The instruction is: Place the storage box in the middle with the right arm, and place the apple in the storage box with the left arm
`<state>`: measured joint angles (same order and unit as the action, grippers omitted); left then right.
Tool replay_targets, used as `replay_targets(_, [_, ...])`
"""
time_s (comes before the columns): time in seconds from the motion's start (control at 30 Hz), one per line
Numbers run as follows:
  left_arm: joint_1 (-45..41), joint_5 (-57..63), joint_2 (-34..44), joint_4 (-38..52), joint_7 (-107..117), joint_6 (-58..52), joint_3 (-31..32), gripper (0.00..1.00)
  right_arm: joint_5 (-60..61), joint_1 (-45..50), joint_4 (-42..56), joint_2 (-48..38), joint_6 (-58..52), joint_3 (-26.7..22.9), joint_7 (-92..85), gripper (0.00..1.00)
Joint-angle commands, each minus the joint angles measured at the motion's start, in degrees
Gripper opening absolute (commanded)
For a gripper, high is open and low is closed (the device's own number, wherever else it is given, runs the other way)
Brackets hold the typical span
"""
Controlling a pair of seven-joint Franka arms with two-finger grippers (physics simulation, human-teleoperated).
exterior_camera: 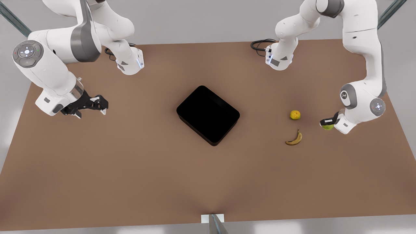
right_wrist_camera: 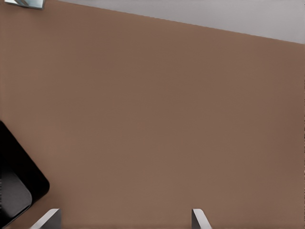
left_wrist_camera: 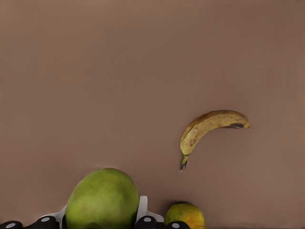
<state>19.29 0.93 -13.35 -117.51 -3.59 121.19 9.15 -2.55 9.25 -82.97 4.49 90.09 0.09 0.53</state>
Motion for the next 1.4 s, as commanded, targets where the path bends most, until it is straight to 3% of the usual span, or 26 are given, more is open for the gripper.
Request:
replay_targets(0.0, [0.1, -0.4, 0.6, 0.1, 1.2, -0.5, 1.0, 0.65, 0.0, -0.1, 0.0, 0.0, 0.0, 0.0, 0.0, 1.0])
replay_targets(0.1, [-0.2, -0.4, 2.1, 1.3, 14.6, -2.2, 11.9, 0.65, 0.0, -0.1, 0.0, 0.0, -0.1, 0.0, 0.0, 1.0])
replay_targets(0.13, [-2.8, -0.8, 1.9, 2.2, 18.3, -2.5, 12.7, 0.65, 0.0, -0.1, 0.0, 0.0, -0.1, 0.0, 0.0, 1.0])
replay_targets(0.4, [-28.5, -2.5, -8.9, 24.0, 46.3, -12.6, 11.6, 0.65, -0.1, -0.3, 0.6, 0.3, -1.4, 0.0, -0.1, 1.0])
replay_targets(0.43, [-32.5, -2.7, -10.3, 27.3, 48.8, -14.0, 9.4, 0.66, 0.0, -0.3, 0.5, 0.3, -1.4, 0.0, -0.1, 1.0])
replay_targets(0.53, [-54.5, -14.7, -12.6, 35.9, 51.2, -17.5, -11.2, 0.66, -0.1, -0.4, 0.3, 0.2, -1.5, 0.0, -0.1, 1.0])
replay_targets(0.63, [-67.6, -23.5, -14.6, 39.0, 54.8, -17.4, -22.9, 0.66, -0.1, -0.4, 0.2, 0.2, -1.5, 0.0, -0.1, 1.0])
replay_targets(0.8, [-80.7, -32.9, -22.2, 46.1, 58.5, -16.9, -34.2, 0.66, -0.1, -0.4, 0.2, 0.2, -1.5, 0.0, -0.1, 1.0])
replay_targets(0.87, [-81.3, -33.8, -25.0, 49.2, 59.0, -16.4, -34.9, 0.66, 0.0, -0.3, 0.2, 0.2, -1.5, 0.0, -0.1, 1.0])
replay_targets(0.9, [-82.0, -34.0, -25.2, 49.5, 59.1, -15.6, -34.9, 0.76, -0.1, -0.3, 0.2, 0.2, -1.5, 0.0, -0.1, 1.0])
replay_targets(0.93, [-83.8, -33.7, -25.1, 49.0, 59.5, -14.8, -36.2, 1.0, -0.1, -0.3, 0.2, 0.2, -1.5, 0.0, -0.1, 1.0])
replay_targets(1.13, [-81.8, -29.8, -23.7, 47.8, 58.2, -15.5, -36.4, 1.0, -0.1, -0.2, 0.3, 0.2, -1.5, 0.0, 0.0, 1.0])
replay_targets(1.23, [-74.0, -21.8, -13.0, 36.6, 46.2, -17.6, -35.7, 1.0, -0.1, -0.2, 0.3, 0.2, -1.4, 0.0, 0.2, 1.0])
replay_targets(1.3, [-68.2, -16.8, -8.6, 35.3, 43.2, -22.2, -34.1, 1.0, -0.1, -0.1, 0.3, 0.2, -1.4, 0.0, 0.3, 1.0])
replay_targets(1.37, [-57.5, -10.4, -3.4, 29.9, 37.2, -21.6, -27.7, 1.0, -0.1, -0.1, 0.2, 0.2, -1.4, 0.1, 0.4, 1.0])
